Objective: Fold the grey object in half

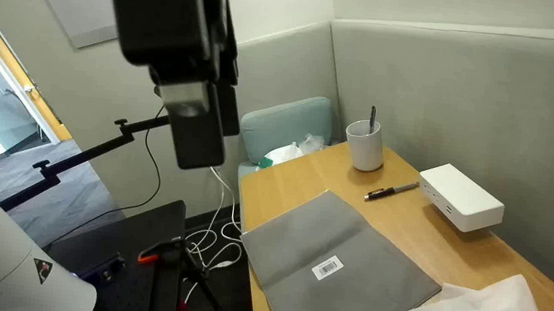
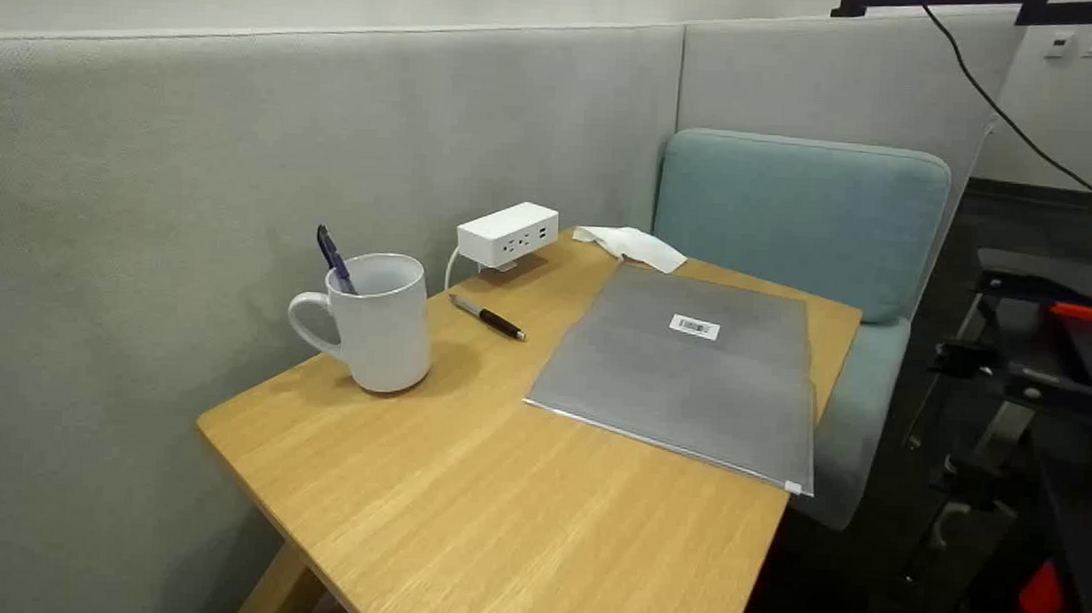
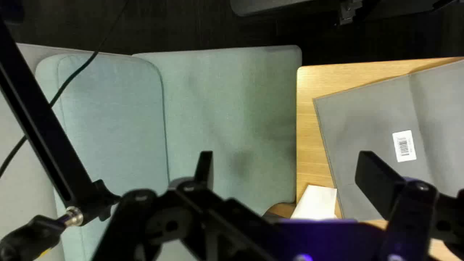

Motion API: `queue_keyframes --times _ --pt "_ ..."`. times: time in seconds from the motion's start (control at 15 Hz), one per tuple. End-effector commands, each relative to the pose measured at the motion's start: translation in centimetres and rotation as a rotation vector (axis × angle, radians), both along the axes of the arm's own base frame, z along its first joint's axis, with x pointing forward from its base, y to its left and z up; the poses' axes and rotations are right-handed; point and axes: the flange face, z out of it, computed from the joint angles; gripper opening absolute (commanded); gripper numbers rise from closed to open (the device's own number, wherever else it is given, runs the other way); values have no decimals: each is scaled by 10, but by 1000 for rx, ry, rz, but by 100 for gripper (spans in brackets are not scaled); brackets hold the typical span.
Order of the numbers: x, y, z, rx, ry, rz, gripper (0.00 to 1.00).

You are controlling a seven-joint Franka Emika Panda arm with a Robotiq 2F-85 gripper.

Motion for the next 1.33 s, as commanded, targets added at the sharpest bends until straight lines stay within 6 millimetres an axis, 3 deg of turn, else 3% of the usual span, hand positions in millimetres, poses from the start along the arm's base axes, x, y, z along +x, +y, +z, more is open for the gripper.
queue_keyframes --times 0.0,0.27,0.53,1.27 --pt "0 0 0 0 1 0 100" --pt "0 0 0 0 1 0 100" --pt "9 28 -10 14 -5 45 100" --pt "24 165 -64 58 -80 249 100"
